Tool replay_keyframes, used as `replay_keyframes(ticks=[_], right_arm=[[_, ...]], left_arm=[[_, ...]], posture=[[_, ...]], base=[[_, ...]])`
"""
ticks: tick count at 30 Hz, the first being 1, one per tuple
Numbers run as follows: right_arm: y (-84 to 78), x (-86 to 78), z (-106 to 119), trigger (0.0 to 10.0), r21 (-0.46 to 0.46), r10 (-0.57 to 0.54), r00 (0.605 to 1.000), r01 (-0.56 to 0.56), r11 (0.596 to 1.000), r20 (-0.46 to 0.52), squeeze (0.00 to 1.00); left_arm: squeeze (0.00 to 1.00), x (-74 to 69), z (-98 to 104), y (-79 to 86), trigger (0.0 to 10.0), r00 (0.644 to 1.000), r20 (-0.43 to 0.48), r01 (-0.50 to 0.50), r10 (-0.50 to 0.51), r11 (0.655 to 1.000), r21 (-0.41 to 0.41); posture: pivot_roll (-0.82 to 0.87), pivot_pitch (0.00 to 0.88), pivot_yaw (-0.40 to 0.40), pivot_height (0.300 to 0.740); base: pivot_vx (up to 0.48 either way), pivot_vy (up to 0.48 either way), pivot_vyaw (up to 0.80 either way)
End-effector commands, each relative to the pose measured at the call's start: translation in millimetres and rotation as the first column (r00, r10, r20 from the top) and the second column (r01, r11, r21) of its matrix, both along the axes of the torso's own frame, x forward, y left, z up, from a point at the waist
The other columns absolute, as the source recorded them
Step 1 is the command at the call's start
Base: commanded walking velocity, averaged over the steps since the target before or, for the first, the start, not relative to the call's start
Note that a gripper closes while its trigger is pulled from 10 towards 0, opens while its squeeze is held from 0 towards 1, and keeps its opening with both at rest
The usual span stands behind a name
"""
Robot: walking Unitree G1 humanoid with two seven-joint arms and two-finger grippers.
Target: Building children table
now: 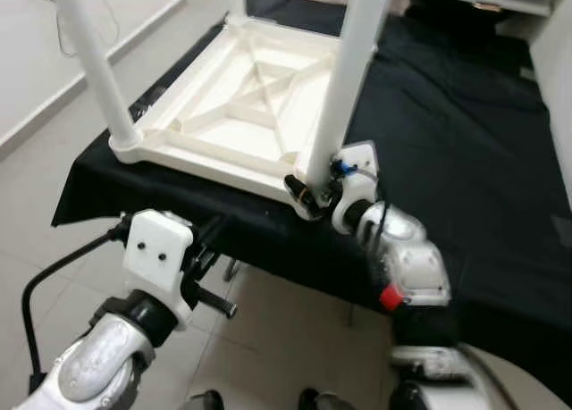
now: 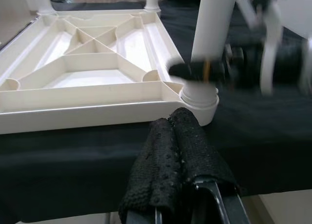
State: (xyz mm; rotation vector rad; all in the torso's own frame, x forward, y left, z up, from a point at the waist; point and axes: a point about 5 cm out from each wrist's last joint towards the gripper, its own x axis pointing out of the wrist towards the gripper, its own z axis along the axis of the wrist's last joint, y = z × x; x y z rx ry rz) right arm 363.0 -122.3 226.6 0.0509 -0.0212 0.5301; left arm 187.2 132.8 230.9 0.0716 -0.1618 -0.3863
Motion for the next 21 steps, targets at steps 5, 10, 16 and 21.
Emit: replay_keyframes(ticks=[5,10,16,21], right_arm=[[-18.1,7.6,30.1,10.0,0.003,0.266,0.958,-0.268,0.963,0.107,0.0],[-31.6,4.0,61.6,10.0,-0.054,0.533,0.83,-0.532,0.845,0.161,0.0],[-35.8,9.2,72.5,10.0,-0.089,0.642,0.744,-0.638,0.765,0.187,0.0],[-38.8,8.1,74.1,0.0,-0.078,0.672,0.71,-0.673,0.736,0.21,0.0]], left_arm=[[0.0,-8.1,-1.8,-2.3,10.0,1.0,-0.016,-0.001,0.001,1.0,-0.006],[0.0,-14.7,-3.0,-1.8,10.0,0.999,-0.032,-0.013,0.013,1.0,-0.009],[0.0,-19.0,-5.8,0.2,10.0,0.999,-0.047,-0.026,0.026,1.0,-0.005],[0.0,-20.4,-8.2,0.1,10.0,0.998,-0.057,-0.029,0.029,1.0,-0.005]], posture=[[0.15,0.281,-0.087,0.74],[0.17,0.313,-0.102,0.74],[0.2,0.336,-0.104,0.74],[0.21,0.344,-0.104,0.74]], base=[[0.0,0.0,0.0],[0.0,0.0,0.0],[0.0,0.0,0.0],[0.0,0.0,0.0]])
